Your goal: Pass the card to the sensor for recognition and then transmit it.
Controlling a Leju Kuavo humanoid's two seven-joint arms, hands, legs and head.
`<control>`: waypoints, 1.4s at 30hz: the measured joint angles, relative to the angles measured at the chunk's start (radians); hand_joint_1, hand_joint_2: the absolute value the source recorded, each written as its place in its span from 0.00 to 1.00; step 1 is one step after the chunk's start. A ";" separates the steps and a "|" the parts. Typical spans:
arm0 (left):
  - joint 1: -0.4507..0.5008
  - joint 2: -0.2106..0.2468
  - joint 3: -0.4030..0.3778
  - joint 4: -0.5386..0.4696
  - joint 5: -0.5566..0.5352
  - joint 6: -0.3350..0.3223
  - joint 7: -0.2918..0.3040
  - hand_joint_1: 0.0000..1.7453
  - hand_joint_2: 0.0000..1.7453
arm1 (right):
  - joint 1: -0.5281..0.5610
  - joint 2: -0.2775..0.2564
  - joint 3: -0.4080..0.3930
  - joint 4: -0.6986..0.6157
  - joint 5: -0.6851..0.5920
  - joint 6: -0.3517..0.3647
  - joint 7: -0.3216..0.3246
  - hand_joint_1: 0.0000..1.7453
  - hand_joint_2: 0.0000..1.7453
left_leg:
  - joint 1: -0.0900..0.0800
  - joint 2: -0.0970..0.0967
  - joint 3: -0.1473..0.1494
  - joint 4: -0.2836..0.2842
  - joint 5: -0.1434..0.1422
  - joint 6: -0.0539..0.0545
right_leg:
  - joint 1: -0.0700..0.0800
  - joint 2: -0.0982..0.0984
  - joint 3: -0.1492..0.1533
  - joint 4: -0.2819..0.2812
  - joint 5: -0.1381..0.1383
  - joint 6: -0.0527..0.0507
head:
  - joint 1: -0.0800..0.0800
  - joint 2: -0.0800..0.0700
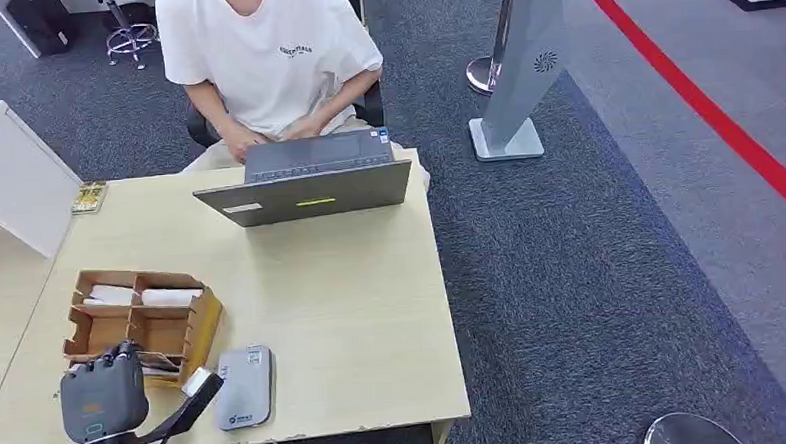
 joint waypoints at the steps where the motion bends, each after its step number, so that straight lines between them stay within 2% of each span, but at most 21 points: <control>1: 0.000 0.001 0.000 0.000 0.000 -0.001 0.000 1.00 1.00 | 0.000 0.000 0.000 0.000 0.000 0.000 0.000 0.00 1.00 | 0.000 0.000 0.000 0.000 0.000 0.000 | 0.000 0.000 0.000 0.000 0.000 0.000 | 0.000 0.000; 7: 0.000 0.006 -0.009 -0.011 0.015 -0.018 0.015 1.00 1.00 | 0.000 0.000 0.000 0.000 -0.004 -0.001 0.000 0.00 1.00 | 0.000 0.000 0.000 0.000 0.000 0.000 | 0.000 0.000 0.000 0.000 0.000 0.000 | 0.000 0.000; 15: -0.007 0.019 -0.047 -0.125 0.043 -0.103 0.033 1.00 1.00 | 0.000 0.000 0.000 0.000 -0.013 -0.001 -0.003 0.00 1.00 | 0.000 0.000 0.000 0.000 0.000 0.000 | 0.000 0.000 0.000 0.000 0.000 0.000 | 0.000 0.000; 26: -0.023 0.031 -0.080 -0.219 0.056 -0.126 0.033 1.00 1.00 | 0.000 0.000 0.000 0.000 -0.015 -0.001 -0.006 0.00 1.00 | 0.000 0.000 0.000 0.000 0.000 0.000 | 0.000 0.000 0.000 0.000 0.000 0.000 | 0.000 0.000; 32: -0.123 0.058 -0.119 -0.294 0.066 -0.201 0.050 1.00 1.00 | -0.001 0.000 0.000 0.000 -0.011 0.003 -0.005 0.00 1.00 | 0.000 0.000 0.000 0.000 0.001 0.001 | 0.000 0.000 0.000 0.000 0.001 0.000 | 0.000 0.000; 37: -0.278 0.095 -0.142 -0.298 0.070 -0.274 0.077 1.00 1.00 | -0.013 0.000 0.004 0.000 -0.003 0.007 -0.001 0.00 1.00 | 0.000 0.000 0.000 0.000 0.003 0.000 | 0.000 0.000 0.000 0.000 0.002 0.000 | 0.000 0.000; 42: -0.393 0.127 -0.161 -0.274 0.067 -0.303 0.100 1.00 1.00 | -0.018 0.000 0.012 0.000 0.000 0.006 0.012 0.00 1.00 | 0.000 0.000 0.000 0.000 0.003 0.000 | 0.000 0.000 0.000 0.000 0.003 0.000 | 0.000 0.000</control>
